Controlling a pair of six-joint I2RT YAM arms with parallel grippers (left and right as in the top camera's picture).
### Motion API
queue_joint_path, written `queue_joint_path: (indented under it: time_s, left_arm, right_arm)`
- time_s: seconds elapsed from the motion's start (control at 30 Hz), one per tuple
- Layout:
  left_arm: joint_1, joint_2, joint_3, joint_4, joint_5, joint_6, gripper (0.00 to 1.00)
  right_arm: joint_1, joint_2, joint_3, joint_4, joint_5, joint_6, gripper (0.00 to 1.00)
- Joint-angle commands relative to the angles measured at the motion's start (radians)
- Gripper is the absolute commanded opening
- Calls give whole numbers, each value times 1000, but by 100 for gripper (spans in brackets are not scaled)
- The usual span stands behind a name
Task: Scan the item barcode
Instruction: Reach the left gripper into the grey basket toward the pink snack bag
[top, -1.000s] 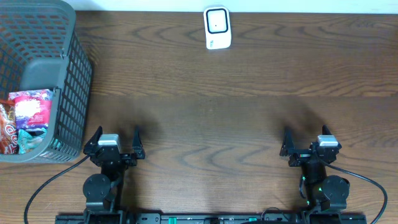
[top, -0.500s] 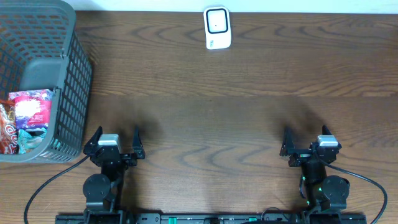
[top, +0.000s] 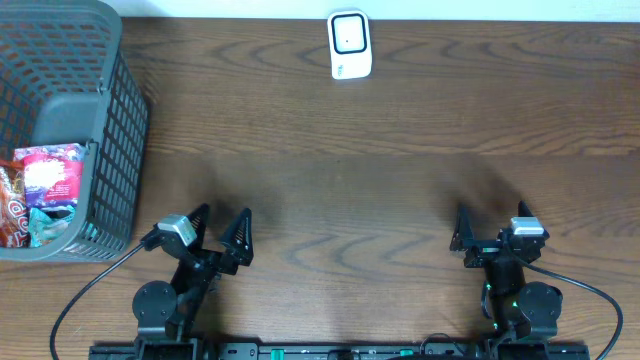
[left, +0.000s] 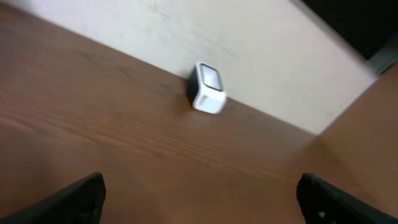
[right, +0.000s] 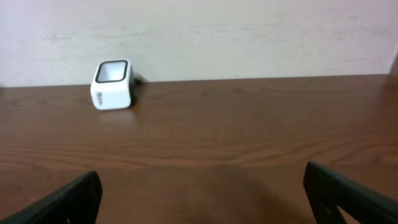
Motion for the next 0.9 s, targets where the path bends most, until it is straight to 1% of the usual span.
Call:
queue_joint_path:
  time_s: [0.0,0.1,0.17,0.2,0.27,0.37,0.53,0.63,0.77,0.87]
  left_arm:
    - [2,-6,-17,42,108,-174,98]
    - [2,-6,-17,220,216,-175,98]
    - [2,-6,-12,345,248,-175,98]
    - [2,-6,-3,388,249,-175,98]
    - [3,-6,27,423,248,-174,98]
    - [3,1,97,423,241,-145,98]
    - [3,88,237,420,240,-25,98]
    - [3,199,349,412,237,43,98]
    - [3,389,525,372,200,104,98]
    - [13,546,697,251,119,156,98]
  right_arm:
    - [-4,-5,-3,-2,2,-15,99]
    - [-4,-5,-3,-2,2,-14,99]
    - [-4,-5,-3,-2,2,-14,99]
    - [-4,-5,-3,-2,2,-14,99]
    - [-4,-5,-3,-2,2,-14,99]
    - [-4,-5,-3,-2,2,-14,99]
    - [-4,-5,-3,-2,2,-15,99]
    - [-4,-5,-3,-2,2,-15,99]
    - [-4,-5,-3,-2,2,-14,99]
    - [-4,-5,-3,-2,2,-14,99]
